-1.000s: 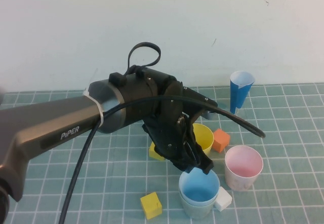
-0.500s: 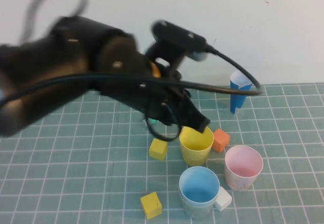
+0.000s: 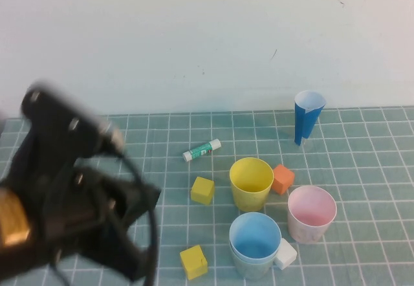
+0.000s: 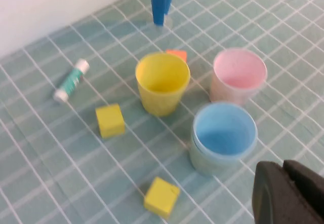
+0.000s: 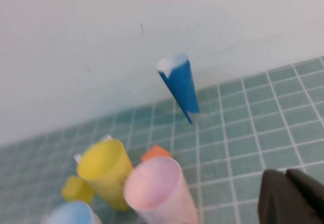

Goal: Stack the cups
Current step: Pick up the yellow cup

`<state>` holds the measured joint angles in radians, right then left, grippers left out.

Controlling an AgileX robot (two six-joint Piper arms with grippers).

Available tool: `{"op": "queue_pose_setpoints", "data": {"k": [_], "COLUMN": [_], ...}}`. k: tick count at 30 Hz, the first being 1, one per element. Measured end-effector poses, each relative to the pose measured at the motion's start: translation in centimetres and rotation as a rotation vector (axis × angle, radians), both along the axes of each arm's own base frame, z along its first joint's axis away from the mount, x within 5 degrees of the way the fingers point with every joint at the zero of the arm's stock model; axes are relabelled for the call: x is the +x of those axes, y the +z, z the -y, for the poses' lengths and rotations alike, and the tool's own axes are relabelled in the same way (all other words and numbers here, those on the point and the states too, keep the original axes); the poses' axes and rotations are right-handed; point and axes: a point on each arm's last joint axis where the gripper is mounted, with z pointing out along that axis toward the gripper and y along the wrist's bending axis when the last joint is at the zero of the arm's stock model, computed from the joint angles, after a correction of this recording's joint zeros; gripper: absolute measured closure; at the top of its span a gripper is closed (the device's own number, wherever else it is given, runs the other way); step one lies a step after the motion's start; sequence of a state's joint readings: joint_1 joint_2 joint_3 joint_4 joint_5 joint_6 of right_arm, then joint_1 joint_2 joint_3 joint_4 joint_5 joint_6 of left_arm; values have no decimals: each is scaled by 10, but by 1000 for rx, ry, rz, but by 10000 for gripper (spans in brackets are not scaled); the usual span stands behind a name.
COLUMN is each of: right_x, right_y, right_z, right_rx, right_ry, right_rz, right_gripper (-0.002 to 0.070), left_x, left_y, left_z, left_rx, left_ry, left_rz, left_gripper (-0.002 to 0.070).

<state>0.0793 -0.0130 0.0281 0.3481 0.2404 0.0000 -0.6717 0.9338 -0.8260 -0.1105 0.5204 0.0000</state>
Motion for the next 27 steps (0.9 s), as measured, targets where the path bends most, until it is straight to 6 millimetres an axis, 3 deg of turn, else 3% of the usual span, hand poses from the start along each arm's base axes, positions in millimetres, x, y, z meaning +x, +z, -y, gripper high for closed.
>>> {"op": "queue_pose_setpoints", "data": {"k": [4, 9, 20, 27], "right_x": [1, 1, -1, -6], "right_y": [7, 8, 6, 65], "right_z": [0, 0, -4, -11], "right_rx": [202, 237, 158, -105], "right_ry": [-29, -36, 16, 152], "right_rz": [42, 50, -7, 32], "right_gripper": [679, 679, 679, 679], "left_x": [-19, -34, -33, -33], "left_y": [-25, -48, -45, -45], "left_z": [-15, -27, -28, -27], "left_rx": [-10, -7, -75, -78], "left_ry": [22, 33, 46, 47], "left_rz": [-36, -61, 12, 16], "left_gripper": [673, 673, 675, 676]}}
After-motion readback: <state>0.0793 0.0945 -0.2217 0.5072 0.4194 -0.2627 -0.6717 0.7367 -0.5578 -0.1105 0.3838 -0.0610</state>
